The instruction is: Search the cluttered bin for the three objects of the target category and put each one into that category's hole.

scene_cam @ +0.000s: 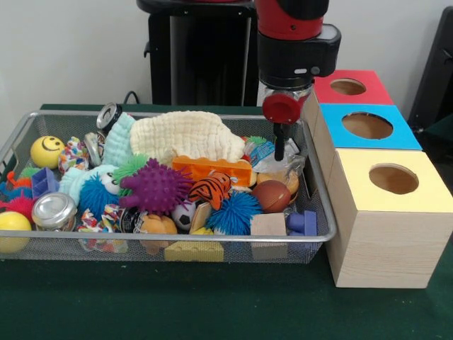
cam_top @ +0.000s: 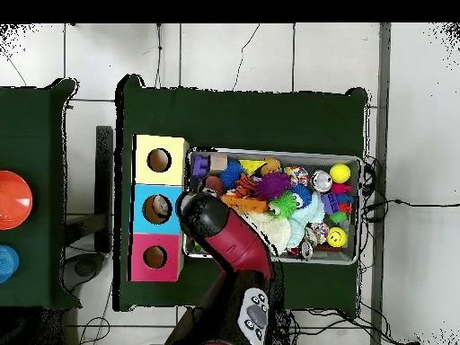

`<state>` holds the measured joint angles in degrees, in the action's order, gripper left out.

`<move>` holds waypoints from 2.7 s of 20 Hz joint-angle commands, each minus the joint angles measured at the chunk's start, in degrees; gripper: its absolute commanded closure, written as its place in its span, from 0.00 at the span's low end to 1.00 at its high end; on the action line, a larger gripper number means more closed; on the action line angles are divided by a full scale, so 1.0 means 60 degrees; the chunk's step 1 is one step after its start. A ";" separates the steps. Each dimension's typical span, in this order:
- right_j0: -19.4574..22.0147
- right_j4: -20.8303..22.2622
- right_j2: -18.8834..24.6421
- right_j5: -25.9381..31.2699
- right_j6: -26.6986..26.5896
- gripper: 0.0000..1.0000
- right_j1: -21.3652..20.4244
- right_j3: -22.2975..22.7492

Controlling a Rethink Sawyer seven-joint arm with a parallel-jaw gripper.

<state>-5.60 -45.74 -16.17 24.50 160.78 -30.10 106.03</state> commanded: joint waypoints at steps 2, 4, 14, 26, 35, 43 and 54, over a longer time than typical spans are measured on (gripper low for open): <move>0.0575 -0.0546 0.1593 -0.1144 0.1274 0.00 0.0594 0.0410; 0.0468 -0.0280 0.1223 -0.0722 0.1354 0.00 0.0674 0.0089; 0.0424 0.0125 0.0729 0.0070 0.1324 0.00 0.0776 -0.0478; 0.0459 0.0118 0.0831 0.0064 0.1231 0.00 0.0809 -0.0438; 0.0900 -0.0027 0.1443 -0.0640 0.0730 0.00 0.0987 -0.0371; 0.0963 0.0116 0.1479 -0.0712 0.0810 0.00 0.0938 -0.0349; 0.0576 0.0483 0.0711 0.0077 0.1089 1.00 0.1175 -0.0921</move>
<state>-2.01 -45.94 -13.09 22.49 160.78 -26.78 104.68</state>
